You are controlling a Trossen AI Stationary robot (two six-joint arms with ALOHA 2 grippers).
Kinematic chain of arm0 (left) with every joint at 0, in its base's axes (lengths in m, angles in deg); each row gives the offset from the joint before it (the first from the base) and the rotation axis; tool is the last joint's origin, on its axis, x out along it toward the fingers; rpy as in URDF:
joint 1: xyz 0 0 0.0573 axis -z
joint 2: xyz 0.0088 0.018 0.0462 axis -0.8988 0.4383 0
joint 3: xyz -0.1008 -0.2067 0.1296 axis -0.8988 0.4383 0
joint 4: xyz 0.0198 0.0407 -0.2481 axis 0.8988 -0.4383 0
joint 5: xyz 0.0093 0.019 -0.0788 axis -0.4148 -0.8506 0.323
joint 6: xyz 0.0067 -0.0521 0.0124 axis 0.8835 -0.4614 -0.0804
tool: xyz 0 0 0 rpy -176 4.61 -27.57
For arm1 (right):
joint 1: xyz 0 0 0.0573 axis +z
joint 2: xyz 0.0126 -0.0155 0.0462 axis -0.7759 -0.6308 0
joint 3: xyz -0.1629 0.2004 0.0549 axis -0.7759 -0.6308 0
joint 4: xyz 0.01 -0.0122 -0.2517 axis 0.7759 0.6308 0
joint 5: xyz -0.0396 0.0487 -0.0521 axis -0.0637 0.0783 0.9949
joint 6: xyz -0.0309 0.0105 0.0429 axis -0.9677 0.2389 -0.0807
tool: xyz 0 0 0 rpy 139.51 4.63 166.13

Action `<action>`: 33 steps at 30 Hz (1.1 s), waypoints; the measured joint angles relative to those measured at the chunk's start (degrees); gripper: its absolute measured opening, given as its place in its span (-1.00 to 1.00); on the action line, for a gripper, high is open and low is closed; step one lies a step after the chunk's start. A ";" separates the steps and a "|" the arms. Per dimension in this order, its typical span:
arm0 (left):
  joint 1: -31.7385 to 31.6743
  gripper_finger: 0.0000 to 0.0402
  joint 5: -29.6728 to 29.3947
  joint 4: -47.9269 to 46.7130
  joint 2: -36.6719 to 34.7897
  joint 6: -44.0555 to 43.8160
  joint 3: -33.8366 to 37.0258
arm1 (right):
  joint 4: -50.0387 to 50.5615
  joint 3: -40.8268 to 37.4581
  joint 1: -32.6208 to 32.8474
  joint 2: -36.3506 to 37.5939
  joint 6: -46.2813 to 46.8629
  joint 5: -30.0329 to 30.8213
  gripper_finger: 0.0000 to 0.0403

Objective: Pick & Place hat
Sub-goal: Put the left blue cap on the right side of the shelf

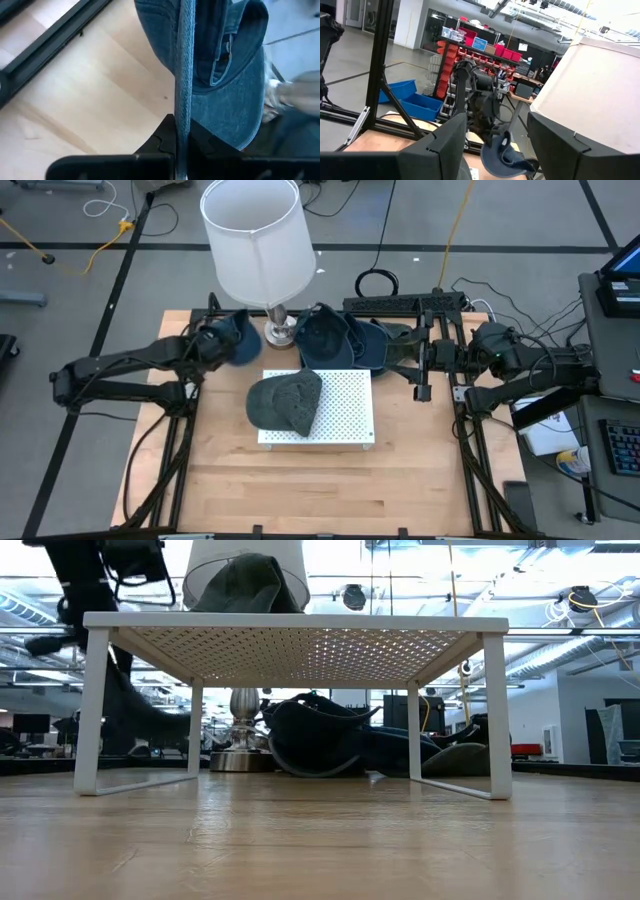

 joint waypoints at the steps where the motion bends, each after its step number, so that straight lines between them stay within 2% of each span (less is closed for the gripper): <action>1: 0.29 -0.96 -0.34 -0.79 -0.02 0.51 -1.13 | 0.00 0.00 0.00 0.00 0.18 0.00 0.03; 7: 1.98 -0.96 -3.10 -7.68 -0.35 2.78 -7.94 | 0.02 0.00 0.02 -0.02 4.18 -0.04 0.03; 10: 3.23 -0.96 -2.25 -10.00 -0.43 4.41 -10.27 | 0.02 0.00 0.02 -0.06 4.70 -0.15 0.03; 13: 5.49 -0.96 -1.27 -9.58 -0.76 6.74 -11.87 | 0.02 0.00 0.02 -0.15 5.63 -0.15 0.03; 22: 13.82 -0.96 1.75 -9.14 -1.82 11.66 -16.39 | -0.04 0.00 1.01 -2.64 16.05 -0.16 0.03; 29: 22.15 -0.96 4.26 -7.61 -1.88 13.57 -19.51 | -0.70 0.00 4.68 -5.87 16.63 -0.17 0.03; 33: 27.45 -0.96 4.12 -4.13 -1.86 15.25 -21.25 | -4.83 0.00 7.12 -8.00 20.02 -0.17 0.03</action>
